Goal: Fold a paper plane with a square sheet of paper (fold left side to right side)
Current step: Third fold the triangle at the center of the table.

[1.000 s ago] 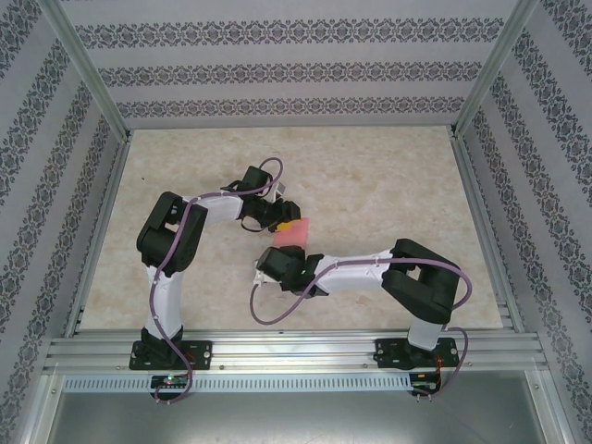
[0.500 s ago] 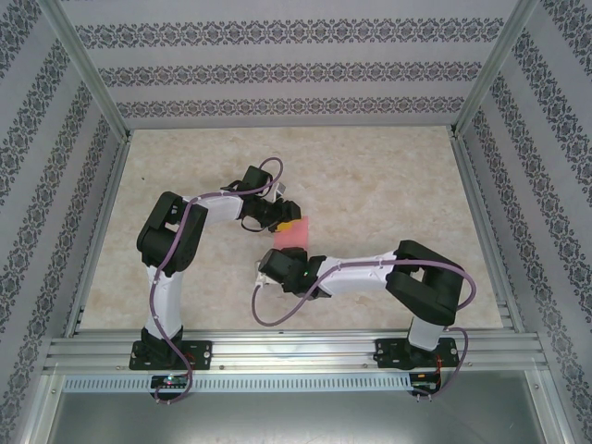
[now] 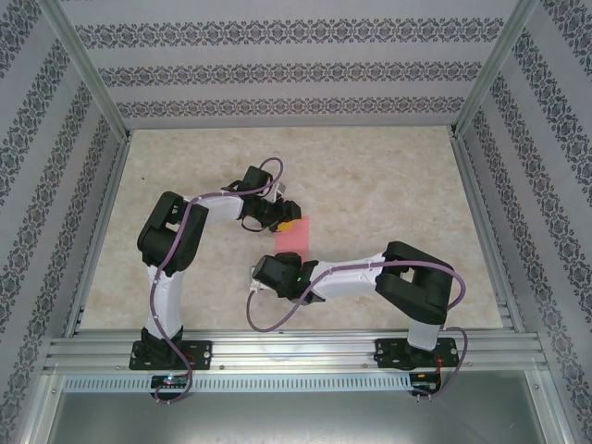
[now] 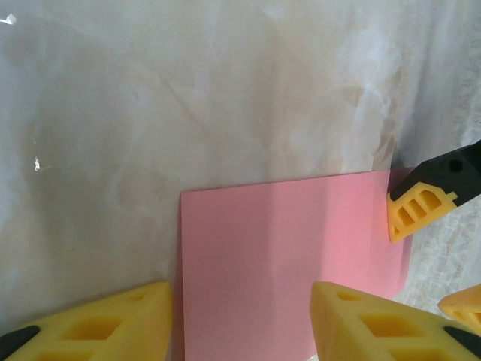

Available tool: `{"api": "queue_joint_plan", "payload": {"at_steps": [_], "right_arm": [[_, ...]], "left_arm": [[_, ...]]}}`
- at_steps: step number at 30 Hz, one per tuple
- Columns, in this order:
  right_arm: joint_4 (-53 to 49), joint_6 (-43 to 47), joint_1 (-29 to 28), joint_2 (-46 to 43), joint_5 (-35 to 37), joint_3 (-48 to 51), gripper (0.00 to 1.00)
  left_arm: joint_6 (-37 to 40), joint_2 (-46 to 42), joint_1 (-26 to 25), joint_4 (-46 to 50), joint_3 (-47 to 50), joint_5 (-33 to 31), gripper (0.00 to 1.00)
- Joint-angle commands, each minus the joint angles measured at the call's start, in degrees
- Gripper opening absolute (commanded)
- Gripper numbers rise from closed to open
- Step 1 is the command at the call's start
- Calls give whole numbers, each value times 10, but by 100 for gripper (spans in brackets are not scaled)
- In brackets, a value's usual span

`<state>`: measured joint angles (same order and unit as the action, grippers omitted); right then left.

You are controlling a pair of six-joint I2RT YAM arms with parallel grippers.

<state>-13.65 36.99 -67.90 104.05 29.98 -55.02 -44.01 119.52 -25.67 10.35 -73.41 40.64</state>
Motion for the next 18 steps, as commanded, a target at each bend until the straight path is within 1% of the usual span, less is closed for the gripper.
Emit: {"api": "queue_joint_plan", "payload": {"at_steps": [1, 12, 18], "right_arm": [[20, -7, -8, 10, 11, -15, 51], [26, 2, 9, 32, 11, -31, 51], [36, 9, 14, 35, 18, -45, 48]], "left_arm": [[1, 34, -10, 6, 6, -18, 50], [1, 35, -10, 5, 7, -17, 50], [0, 35, -10, 5, 8, -17, 50]]}}
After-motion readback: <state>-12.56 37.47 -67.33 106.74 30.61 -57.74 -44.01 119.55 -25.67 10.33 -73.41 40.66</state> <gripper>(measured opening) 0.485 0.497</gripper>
